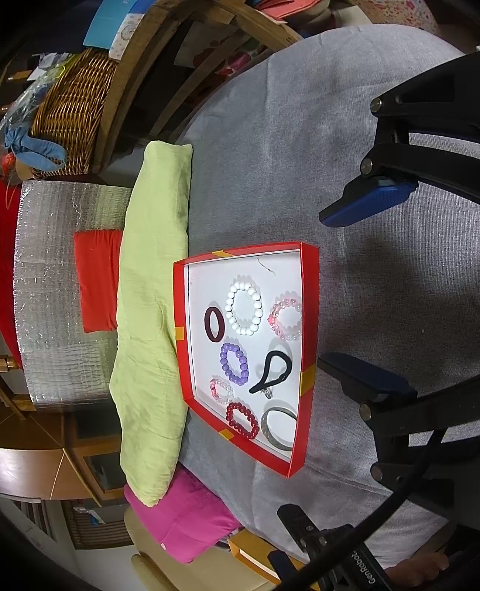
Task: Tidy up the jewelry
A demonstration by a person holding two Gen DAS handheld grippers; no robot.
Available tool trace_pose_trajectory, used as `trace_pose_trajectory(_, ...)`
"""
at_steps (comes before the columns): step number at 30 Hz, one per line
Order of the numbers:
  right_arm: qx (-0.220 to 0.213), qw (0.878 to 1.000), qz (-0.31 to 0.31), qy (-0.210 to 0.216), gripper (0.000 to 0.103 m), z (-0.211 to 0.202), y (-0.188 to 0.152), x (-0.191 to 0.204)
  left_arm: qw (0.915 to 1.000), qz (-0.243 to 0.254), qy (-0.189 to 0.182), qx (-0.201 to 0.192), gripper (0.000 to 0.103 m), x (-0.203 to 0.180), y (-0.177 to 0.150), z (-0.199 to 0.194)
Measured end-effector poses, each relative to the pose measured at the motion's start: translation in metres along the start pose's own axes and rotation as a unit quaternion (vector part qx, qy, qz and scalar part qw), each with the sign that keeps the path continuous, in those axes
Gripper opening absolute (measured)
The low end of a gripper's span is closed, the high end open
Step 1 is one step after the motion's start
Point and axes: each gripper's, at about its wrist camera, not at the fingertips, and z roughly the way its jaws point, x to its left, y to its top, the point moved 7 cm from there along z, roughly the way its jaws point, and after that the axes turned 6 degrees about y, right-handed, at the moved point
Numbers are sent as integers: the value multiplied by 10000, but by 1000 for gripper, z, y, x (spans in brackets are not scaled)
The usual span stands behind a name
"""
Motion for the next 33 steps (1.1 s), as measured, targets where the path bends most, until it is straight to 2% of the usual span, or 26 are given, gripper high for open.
trace_pose_trajectory(33,-35,10000,-9,-40,74,-2,1,1,10000,-17,22,-16,87,3,1,-2)
